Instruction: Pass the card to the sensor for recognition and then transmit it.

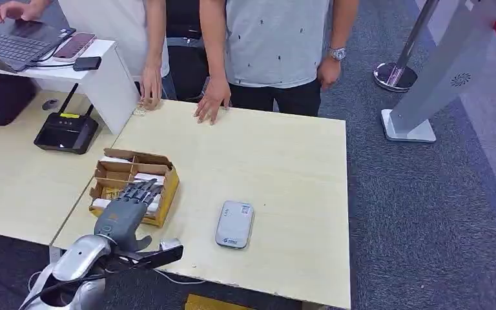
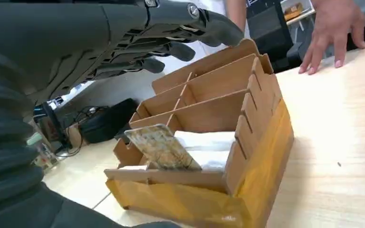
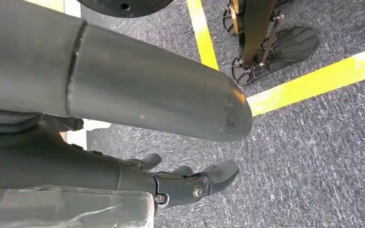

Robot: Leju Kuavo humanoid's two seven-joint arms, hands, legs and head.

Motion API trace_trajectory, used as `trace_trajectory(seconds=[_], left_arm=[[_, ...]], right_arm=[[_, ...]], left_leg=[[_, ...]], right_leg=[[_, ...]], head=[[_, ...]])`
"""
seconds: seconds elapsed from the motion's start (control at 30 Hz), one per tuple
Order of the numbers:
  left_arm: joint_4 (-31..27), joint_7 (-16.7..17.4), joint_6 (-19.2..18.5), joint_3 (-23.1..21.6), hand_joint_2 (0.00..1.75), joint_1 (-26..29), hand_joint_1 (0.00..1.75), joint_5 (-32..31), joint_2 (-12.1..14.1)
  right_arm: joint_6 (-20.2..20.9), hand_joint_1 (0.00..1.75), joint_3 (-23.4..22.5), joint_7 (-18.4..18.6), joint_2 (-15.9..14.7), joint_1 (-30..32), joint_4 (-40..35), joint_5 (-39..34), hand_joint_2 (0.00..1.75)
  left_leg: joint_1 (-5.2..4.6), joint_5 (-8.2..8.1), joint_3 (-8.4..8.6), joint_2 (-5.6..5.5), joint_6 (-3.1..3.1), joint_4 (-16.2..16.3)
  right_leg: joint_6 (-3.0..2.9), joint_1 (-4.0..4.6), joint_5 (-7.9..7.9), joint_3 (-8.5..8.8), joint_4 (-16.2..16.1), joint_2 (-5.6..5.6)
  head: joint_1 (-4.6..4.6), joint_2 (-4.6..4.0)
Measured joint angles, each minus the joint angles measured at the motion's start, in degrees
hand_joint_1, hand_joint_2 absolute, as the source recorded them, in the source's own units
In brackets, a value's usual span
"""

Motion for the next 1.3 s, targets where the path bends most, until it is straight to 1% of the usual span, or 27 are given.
trace_trajectory(seconds=[0.2, 0.37, 0.47, 0.57, 0.63, 0.83, 1.13, 1.3], left_arm=[[-0.5, 2.1, 0.0, 1.2, 1.75, 1.5, 0.0, -5.4, -1.8], [-0.5, 3.1, 0.1, 2.9, 1.75, 2.0, 0.0, -9.4, -3.4], [-0.5, 3.3, 0.3, 4.1, 1.75, 2.1, 0.0, -10.5, -4.3], [-0.5, 4.9, 1.3, 5.2, 1.75, 1.9, 0.0, -11.0, -4.7], [-0.5, 5.3, 1.4, 5.9, 1.75, 1.5, 0.0, -11.2, -4.9], [0.2, 4.2, 1.3, 8.3, 1.75, -0.2, 0.0, -11.4, -5.8], [2.4, 4.2, 1.0, 9.4, 1.75, -3.3, 0.0, -11.4, -6.1], [3.6, 3.1, 0.7, 9.4, 1.75, -4.4, 0.0, -11.4, -6.5]], right_arm=[[0.0, 0.0, 0.0, 0.0, 0.0, 0.0, 0.0, 0.0, 0.0], [-0.1, 0.0, 0.0, 0.1, 0.0, 0.0, 0.0, 0.0, 0.0], [-0.1, 0.0, 0.0, 0.3, 0.0, 0.0, 0.0, 0.1, 0.0], [-0.1, 0.0, 0.0, 0.2, 0.0, 0.0, 0.0, 0.3, 0.0], [-0.1, 0.0, 0.0, 0.2, 0.0, 0.0, 0.0, 0.4, 0.0], [0.0, 0.0, 0.0, 0.1, 0.0, 0.0, 0.0, 0.8, 0.0], [0.0, 0.0, 0.1, 0.1, 0.0, -0.1, 0.0, 1.1, 0.0], [0.0, 0.0, 0.2, 0.1, 0.0, -0.1, 0.0, 1.2, 0.0]], left_leg=[[0.0, 0.0, -0.01, -0.01, 0.0, 0.0], [0.0, 0.0, 0.0, -0.01, 0.0, 0.0], [0.01, 0.0, 0.0, -0.01, 0.0, 0.0], [0.01, 0.0, 0.0, -0.01, 0.0, 0.0], [0.01, 0.0, 0.0, -0.02, 0.0, 0.0], [0.0, 0.0, 0.0, -0.02, 0.0, 0.0], [0.0, 0.0, 0.0, -0.02, 0.0, 0.0], [0.0, 0.0, 0.0, -0.02, 0.0, 0.0]], right_leg=[[0.0, 0.0, 0.0, 0.0, 0.0, -0.02], [0.0, 0.0, 0.0, 0.0, 0.0, -0.02], [0.0, 0.0, 0.0, 0.01, 0.0, -0.02], [0.0, 0.0, 0.0, 0.0, 0.0, -0.02], [0.0, 0.0, 0.0, 0.0, 0.0, -0.03], [0.0, 0.0, 0.0, 0.0, 0.0, -0.03], [0.0, 0.0, 0.0, 0.0, 0.0, -0.03], [0.0, 0.0, 0.0, 0.0, 0.0, -0.02]], head=[[0.0, 0.0], [0.02, 0.0], [0.0, 0.0], [0.02, 0.0], [0.02, 0.0], [0.02, 0.0], [0.0, 0.0], [0.0, -0.02]])
